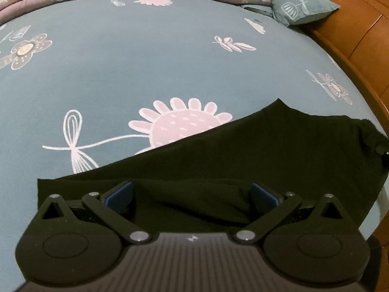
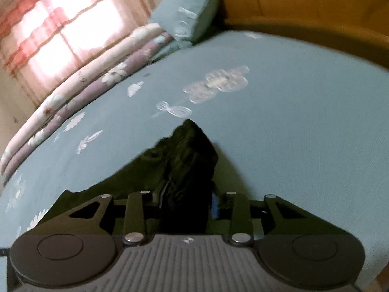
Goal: Fold clothes
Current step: 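Lift the gripped pants end with the right gripper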
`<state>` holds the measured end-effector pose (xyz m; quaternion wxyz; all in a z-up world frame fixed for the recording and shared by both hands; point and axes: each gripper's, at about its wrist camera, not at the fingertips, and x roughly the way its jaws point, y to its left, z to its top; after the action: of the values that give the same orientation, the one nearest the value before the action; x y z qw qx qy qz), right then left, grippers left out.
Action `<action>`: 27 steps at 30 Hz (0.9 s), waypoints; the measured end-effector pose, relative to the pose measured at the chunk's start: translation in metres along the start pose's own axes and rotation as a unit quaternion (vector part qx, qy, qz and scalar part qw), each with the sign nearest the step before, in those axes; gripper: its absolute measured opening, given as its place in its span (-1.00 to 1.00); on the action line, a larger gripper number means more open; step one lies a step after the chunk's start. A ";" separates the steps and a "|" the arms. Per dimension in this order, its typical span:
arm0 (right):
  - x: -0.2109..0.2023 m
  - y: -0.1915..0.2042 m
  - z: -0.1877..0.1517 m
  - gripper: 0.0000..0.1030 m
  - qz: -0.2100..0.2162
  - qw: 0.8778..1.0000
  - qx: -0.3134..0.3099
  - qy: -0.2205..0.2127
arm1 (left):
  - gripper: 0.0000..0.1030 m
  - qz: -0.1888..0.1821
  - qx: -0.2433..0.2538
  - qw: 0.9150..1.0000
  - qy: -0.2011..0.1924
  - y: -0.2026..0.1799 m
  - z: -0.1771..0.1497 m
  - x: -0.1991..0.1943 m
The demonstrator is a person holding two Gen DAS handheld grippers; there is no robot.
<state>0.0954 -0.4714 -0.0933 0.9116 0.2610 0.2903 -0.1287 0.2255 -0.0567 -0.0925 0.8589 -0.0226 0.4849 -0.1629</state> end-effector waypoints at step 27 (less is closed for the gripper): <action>-0.079 0.200 -0.014 -0.35 0.123 0.979 -0.164 -0.009 | 0.98 0.006 -0.085 0.996 -0.037 0.060 0.006 -0.033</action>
<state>0.1032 -0.2908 0.0251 0.9535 0.1403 0.2648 0.0312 0.2303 0.0092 -0.0741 0.8721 -0.0981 0.4654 -0.1148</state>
